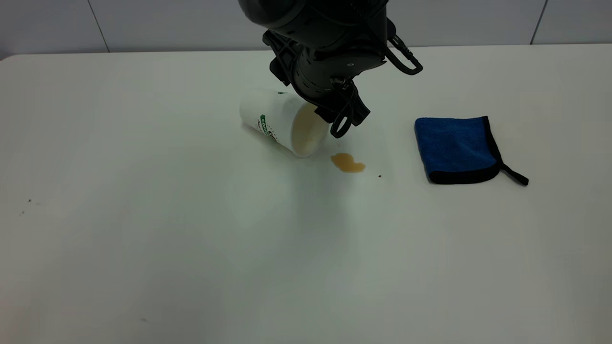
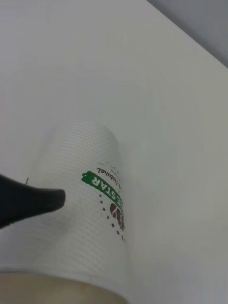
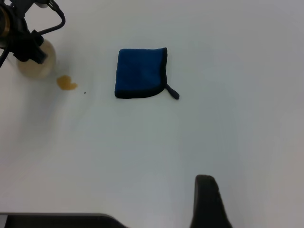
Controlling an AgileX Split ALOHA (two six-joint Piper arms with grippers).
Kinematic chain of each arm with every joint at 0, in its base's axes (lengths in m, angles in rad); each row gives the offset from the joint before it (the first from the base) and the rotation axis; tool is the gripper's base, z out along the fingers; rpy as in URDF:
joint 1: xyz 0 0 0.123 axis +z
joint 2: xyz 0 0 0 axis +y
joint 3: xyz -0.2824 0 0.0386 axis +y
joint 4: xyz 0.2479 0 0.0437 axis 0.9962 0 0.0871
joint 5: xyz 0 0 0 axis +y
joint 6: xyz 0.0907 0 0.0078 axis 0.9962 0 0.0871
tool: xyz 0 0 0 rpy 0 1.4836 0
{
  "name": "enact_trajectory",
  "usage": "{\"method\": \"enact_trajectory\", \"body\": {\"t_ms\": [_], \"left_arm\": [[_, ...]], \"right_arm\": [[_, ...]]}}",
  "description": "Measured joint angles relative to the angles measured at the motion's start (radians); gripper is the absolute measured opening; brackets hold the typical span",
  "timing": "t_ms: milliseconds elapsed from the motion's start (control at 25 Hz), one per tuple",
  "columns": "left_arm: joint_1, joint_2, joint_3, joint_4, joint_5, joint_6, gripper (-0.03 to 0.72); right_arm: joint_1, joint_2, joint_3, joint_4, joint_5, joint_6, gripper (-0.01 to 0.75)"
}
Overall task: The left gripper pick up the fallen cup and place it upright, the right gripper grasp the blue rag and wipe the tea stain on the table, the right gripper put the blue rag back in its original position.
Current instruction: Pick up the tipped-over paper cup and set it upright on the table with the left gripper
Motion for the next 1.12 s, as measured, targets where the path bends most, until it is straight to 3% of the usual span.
{"method": "enact_trajectory", "body": {"t_ms": [480, 720, 880, 1120], "left_arm": [[0.0, 0.077, -0.004, 0.122, 0.011, -0.073, 0.588], [0.001, 0.105, -0.004, 0.188, 0.061, -0.14, 0.541], [0.001, 0.105, -0.005, 0.241, 0.087, -0.185, 0.434], [0.001, 0.102, -0.005, 0.269, 0.129, -0.152, 0.098]], "right_arm": [[0.0, 0.0, 0.0, 0.0, 0.0, 0.0, 0.532], [0.0, 0.0, 0.0, 0.0, 0.0, 0.0, 0.532], [0.0, 0.0, 0.0, 0.0, 0.0, 0.0, 0.532], [0.0, 0.0, 0.0, 0.0, 0.0, 0.0, 0.532]]}}
